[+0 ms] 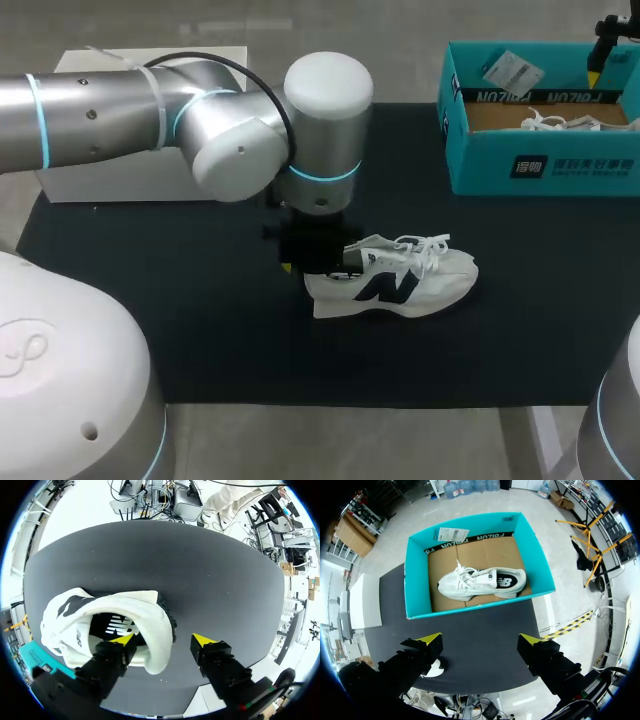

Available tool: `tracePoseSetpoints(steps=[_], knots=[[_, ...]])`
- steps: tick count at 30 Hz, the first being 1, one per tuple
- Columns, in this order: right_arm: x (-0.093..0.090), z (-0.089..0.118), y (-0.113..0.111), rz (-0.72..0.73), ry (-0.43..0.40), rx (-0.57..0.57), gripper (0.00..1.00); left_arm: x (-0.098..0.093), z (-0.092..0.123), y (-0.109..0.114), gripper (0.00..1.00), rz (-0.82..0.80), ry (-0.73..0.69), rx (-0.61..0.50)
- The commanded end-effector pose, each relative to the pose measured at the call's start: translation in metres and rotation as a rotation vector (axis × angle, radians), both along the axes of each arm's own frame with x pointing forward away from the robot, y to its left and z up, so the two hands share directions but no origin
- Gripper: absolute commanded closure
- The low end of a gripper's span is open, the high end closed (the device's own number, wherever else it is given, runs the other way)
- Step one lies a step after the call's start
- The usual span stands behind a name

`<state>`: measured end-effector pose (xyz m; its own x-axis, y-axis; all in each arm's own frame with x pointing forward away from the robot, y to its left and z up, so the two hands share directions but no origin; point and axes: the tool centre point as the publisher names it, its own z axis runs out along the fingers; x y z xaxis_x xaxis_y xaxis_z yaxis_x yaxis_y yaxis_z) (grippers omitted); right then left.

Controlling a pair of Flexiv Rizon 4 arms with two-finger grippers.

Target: Take the shoe out of the shoebox, open the shoe tongue, remove and reinsert the insole, then place the shoe into the shoebox

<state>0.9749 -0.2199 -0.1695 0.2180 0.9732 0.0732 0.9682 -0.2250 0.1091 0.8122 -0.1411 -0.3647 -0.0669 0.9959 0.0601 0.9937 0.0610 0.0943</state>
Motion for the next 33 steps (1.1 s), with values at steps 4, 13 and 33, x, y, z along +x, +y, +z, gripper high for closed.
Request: tracePoseSetpoints(steps=[4,13,33], knots=[[0.000,0.000,0.000,0.001,-0.001,0.002,0.00,-0.012,0.046,0.015,0.00,0.032,0.039,-0.119],[0.000,0.000,0.000,0.001,-0.001,0.002,0.00,-0.013,0.083,0.030,0.00,0.354,0.095,-0.321],[0.000,0.000,0.000,0.001,-0.001,0.002,0.00,-0.086,0.086,0.038,0.00,1.101,0.096,-0.878]])
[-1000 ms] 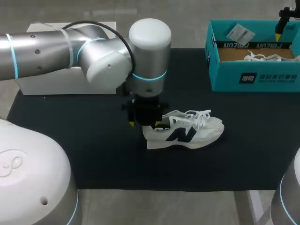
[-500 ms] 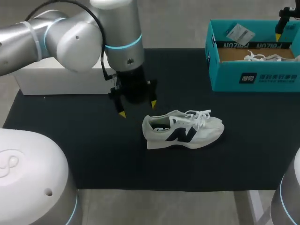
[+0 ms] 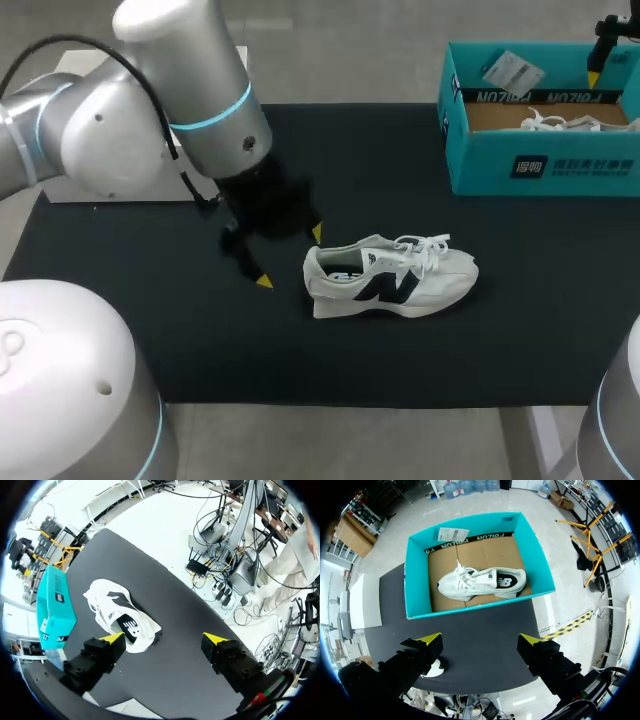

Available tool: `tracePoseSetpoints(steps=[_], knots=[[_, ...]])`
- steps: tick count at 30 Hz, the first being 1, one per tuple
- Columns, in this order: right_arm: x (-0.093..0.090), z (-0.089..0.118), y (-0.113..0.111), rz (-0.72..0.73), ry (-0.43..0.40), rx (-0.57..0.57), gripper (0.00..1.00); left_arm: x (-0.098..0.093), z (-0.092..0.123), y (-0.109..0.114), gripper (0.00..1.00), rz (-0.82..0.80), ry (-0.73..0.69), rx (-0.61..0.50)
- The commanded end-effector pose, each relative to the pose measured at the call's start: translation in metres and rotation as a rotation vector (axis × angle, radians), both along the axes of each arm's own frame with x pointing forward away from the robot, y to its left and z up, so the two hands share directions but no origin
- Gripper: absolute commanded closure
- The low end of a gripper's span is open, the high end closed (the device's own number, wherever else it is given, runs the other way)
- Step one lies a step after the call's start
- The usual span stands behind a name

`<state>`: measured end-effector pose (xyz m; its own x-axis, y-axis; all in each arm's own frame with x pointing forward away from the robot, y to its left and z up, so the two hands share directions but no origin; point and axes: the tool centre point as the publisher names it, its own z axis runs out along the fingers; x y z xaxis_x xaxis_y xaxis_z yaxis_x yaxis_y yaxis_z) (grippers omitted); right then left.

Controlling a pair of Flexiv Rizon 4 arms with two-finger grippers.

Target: Take the shoe out of the shoebox, open the shoe tongue, remove and reinsert the insole, then place the shoe into the shoebox

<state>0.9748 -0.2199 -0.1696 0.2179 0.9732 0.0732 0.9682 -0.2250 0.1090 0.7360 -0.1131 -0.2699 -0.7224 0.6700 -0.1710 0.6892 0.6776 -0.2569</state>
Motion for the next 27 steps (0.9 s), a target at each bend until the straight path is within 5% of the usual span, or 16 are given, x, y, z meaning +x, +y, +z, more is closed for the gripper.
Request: tracePoseSetpoints(steps=[1,10,13,27], knots=[[0.000,0.000,0.000,0.001,-0.002,0.002,0.00,-0.011,-0.011,0.013,0.00,0.508,-0.202,-0.404],[0.000,0.000,0.000,0.001,-0.002,0.002,0.00,0.006,-0.009,0.034,0.00,0.701,-0.260,-0.587],[0.000,0.000,0.000,0.001,-0.002,0.002,0.00,0.027,-0.006,0.031,0.00,0.484,-0.252,-0.654],[0.000,0.000,0.000,0.001,-0.002,0.002,0.00,0.027,-0.006,0.031,0.00,0.484,-0.252,-0.654]])
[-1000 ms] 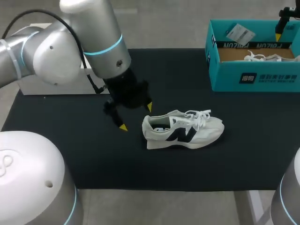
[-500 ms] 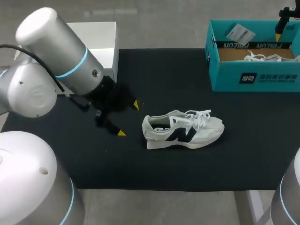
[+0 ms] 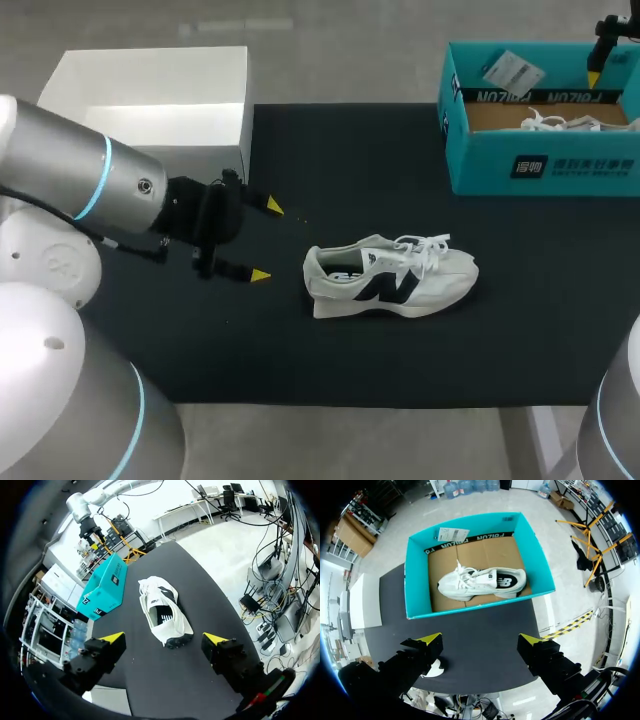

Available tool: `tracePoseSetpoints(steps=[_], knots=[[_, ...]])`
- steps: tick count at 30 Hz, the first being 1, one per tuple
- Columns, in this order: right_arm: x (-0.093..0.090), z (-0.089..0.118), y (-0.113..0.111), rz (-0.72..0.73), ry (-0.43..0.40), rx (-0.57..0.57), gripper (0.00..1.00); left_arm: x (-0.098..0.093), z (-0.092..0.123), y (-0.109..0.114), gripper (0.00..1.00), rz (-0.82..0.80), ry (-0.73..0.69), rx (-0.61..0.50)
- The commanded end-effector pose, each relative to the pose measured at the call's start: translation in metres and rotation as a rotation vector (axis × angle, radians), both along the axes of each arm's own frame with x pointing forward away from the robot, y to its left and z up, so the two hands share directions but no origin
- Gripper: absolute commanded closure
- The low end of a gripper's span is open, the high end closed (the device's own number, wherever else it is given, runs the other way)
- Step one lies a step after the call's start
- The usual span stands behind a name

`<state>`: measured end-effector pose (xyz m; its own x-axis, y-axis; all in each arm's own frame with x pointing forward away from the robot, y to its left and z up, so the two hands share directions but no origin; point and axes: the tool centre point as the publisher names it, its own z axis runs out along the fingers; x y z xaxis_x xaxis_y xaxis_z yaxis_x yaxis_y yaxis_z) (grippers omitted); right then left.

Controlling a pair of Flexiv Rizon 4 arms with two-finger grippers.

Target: Take the shoe out of the shoebox, open the shoe tongue, remove and reinsert the insole, then place the shoe into the shoebox

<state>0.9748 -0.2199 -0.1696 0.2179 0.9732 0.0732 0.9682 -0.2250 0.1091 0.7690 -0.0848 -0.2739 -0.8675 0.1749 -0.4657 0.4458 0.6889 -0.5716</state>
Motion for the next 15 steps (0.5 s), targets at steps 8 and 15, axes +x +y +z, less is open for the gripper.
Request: tracePoseSetpoints(steps=[8,15], knots=[[0.000,0.000,0.000,0.001,-0.001,0.002,0.00,0.001,0.000,0.006,0.00,0.175,0.043,-0.197],[0.000,0.000,0.000,0.001,-0.001,0.002,0.00,0.004,-0.005,0.019,0.00,0.114,0.218,-0.271]])
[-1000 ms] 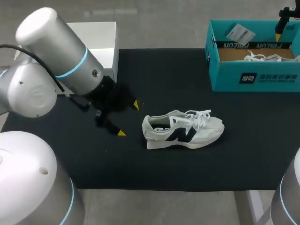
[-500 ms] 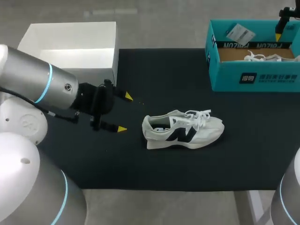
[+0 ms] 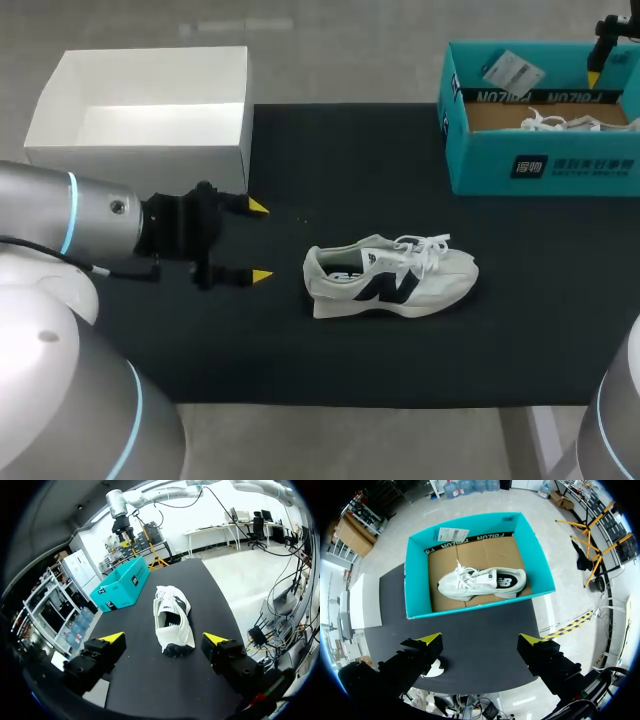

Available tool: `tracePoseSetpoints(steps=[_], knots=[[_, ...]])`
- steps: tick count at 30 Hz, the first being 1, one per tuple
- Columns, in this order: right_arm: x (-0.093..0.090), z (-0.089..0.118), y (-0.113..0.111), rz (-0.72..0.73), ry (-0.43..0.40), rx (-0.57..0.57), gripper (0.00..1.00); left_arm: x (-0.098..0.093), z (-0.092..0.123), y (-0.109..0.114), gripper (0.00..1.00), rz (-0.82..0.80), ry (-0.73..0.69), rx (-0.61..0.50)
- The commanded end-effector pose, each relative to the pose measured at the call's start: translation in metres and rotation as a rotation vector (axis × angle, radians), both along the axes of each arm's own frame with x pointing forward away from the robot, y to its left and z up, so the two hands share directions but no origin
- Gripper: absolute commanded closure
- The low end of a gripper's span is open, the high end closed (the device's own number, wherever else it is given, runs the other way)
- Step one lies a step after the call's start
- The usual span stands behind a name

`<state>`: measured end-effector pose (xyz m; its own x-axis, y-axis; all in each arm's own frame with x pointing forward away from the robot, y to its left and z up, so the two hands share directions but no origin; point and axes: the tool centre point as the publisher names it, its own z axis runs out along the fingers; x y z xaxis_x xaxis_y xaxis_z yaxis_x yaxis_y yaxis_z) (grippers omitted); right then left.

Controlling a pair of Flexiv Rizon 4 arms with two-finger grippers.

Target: Take the shoe out of the shoebox, open the shoe tongue, remove and reinsert the insole, then place the shoe into the shoebox

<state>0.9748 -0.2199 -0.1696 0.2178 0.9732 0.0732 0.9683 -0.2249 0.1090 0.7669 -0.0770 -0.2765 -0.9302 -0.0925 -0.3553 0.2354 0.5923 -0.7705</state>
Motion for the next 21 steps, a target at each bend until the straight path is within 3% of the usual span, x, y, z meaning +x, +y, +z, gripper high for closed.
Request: tracePoseSetpoints(steps=[1,7,13,21], knots=[[0.000,0.000,0.000,0.000,-0.002,0.002,0.00,0.007,-0.004,0.013,0.00,-0.078,0.077,-0.056],[0.000,0.000,0.000,0.000,-0.002,0.002,0.00,0.004,-0.016,0.013,0.00,-0.158,0.109,-0.091],[0.000,0.000,0.000,0.000,-0.002,0.002,0.00,0.003,-0.042,0.011,0.00,-0.205,0.133,-0.081],[0.000,0.000,0.000,0.000,-0.002,0.002,0.00,-0.001,-0.068,0.009,0.00,-0.180,0.180,-0.070]])
